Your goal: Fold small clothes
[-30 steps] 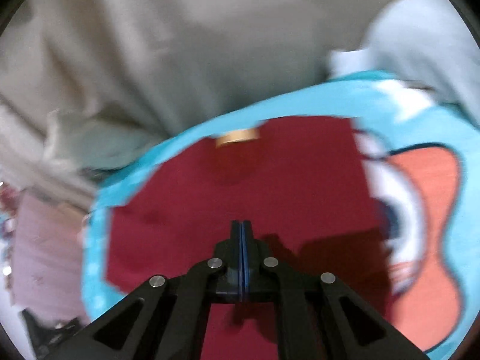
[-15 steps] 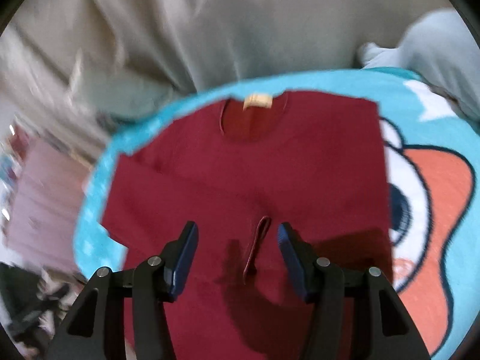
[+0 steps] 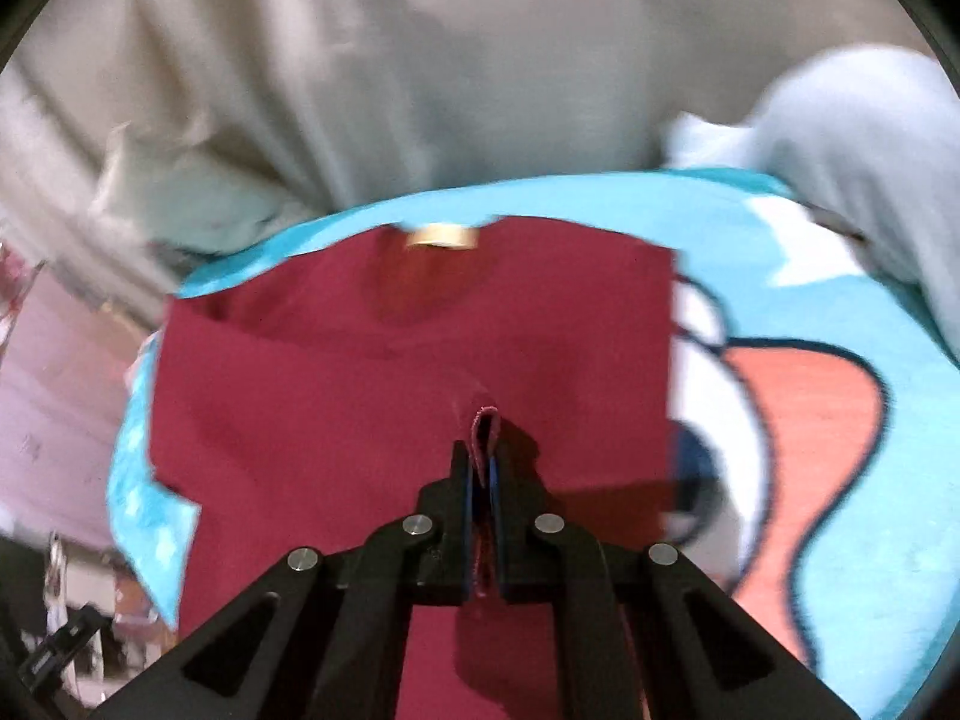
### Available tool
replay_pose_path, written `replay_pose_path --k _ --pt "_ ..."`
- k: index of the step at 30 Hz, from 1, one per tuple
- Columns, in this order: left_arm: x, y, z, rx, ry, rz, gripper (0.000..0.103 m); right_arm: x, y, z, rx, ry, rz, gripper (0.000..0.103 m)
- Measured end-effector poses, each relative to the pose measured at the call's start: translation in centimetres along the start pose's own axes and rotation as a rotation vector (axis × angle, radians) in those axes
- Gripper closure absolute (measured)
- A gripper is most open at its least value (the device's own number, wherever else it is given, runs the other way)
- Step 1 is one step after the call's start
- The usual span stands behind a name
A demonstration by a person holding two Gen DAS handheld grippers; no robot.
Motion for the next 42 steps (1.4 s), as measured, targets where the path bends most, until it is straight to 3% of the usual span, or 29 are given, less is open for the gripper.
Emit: replay_pose_path --k 2,5,7,10,13,16,22,25,27,28,31,35,40,42 --pt "0.3 -0.2 -0.4 -0.01 -0.004 -0.009 0.052 2.0 -0.7 -1.0 -0.043 -0.048 -0.023 0.098" --pt "0.8 -0.5 -1.0 -0.024 -0.009 -0.023 0.052 2.6 -1.6 -2.0 -0.094 -0.041 -0.018 0.096" --pt "1.0 -0.6 -1.3 -0.028 -0.009 -0.031 0.052 2.2 -1.3 -0.6 -0.054 -0.053 -0.023 0.095" --pt "0.5 -0.5 -1.4 -0.027 0.0 -0.034 0.052 1.1 -0.2 1.9 0.036 -0.11 0.001 0.076" --pt "-0.4 -0.2 -1.9 -0.042 0.012 -0.014 0.052 -2.5 1.5 4.1 0.132 -0.135 0.089 0.074" --pt "-1.7 0.3 -1.9 -0.043 0.021 0.007 0.052 -8.7 2.6 3.5 0.125 0.0 0.196 0.074" --pt "-5.0 1.5 -1.2 -0.018 0.055 0.048 0.052 -23.7 2.3 -1.7 -0.022 0.337 0.422 0.074" --pt "-7.4 2.3 -1.0 -0.012 0.075 0.094 0.052 -27.6 1.7 -5.5 -0.107 0.386 0.453 0.074" --pt "-8.8 2.8 -0.9 -0.005 0.084 0.121 0.052 -27.6 1.6 -8.0 -0.133 0.332 0.438 0.074" --pt "-9.5 3.0 -0.8 -0.001 0.092 0.132 0.052 -26.3 1.6 -9.5 -0.139 0.257 0.419 0.074" --pt "-10.9 3.5 -1.0 0.0 0.116 0.14 0.052 -21.5 1.0 -11.9 -0.178 0.163 0.289 0.077" --pt "-11.3 4.5 -1.8 -0.014 0.12 0.125 0.052 -17.7 0.6 -12.0 -0.138 0.275 0.083 0.082" --pt "-9.4 6.2 -3.2 -0.04 0.084 0.055 0.052 -18.6 0.7 -11.9 -0.149 0.232 0.156 0.08" --pt "-8.1 7.2 -3.6 -0.043 0.058 0.015 0.052 -18.2 1.1 -11.4 -0.164 0.241 0.124 0.08"
Point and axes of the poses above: each gripper's, at about its wrist camera, not at the fingertips, and z roughly against the way its jaws point, x to its right, y to its top, the point moved 6 cm from there along -z, roughly the way its jaws point, and after that the axes turned 8 degrees about z, right-handed, at the moved point
